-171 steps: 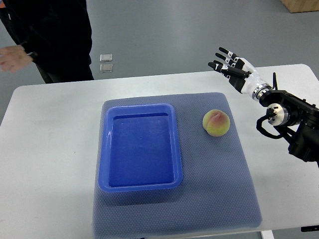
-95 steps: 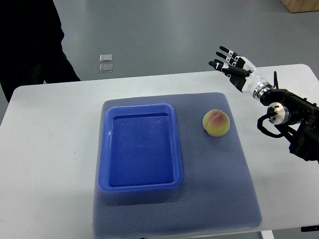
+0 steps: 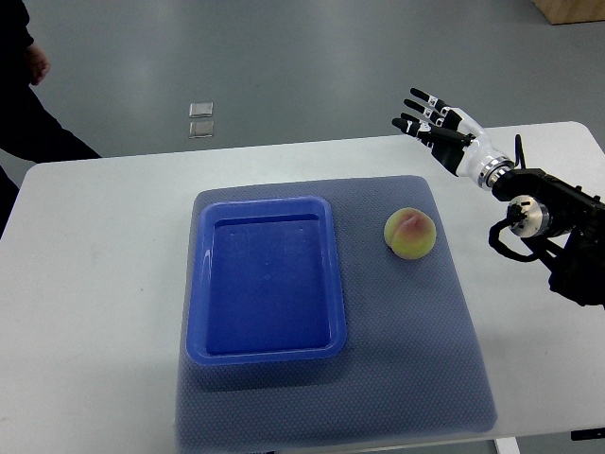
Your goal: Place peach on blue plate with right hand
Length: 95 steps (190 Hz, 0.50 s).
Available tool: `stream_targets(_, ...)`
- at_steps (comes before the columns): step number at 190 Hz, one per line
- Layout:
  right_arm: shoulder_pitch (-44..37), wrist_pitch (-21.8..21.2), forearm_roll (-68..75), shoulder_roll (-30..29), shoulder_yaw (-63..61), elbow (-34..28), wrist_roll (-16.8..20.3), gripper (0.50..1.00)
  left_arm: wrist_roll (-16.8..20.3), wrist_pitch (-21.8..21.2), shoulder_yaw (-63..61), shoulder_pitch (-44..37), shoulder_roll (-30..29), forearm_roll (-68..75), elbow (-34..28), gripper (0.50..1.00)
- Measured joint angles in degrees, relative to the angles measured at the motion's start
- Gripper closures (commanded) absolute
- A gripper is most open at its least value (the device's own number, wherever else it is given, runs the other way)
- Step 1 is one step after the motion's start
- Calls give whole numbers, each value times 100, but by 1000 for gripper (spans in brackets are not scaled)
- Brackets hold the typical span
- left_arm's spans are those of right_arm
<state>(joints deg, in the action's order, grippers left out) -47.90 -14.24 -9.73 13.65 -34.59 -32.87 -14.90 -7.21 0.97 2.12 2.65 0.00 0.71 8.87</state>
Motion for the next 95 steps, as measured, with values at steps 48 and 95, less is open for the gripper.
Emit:
stream_targets(48,-38,-5,-9,39,32,0,-5,574,0,0,0,0,0,-7,-15,500)
stream_targets(95,-143,-120,-176,62,47,-35,-4,574,0,0,0,0,0,-9,-9,500)
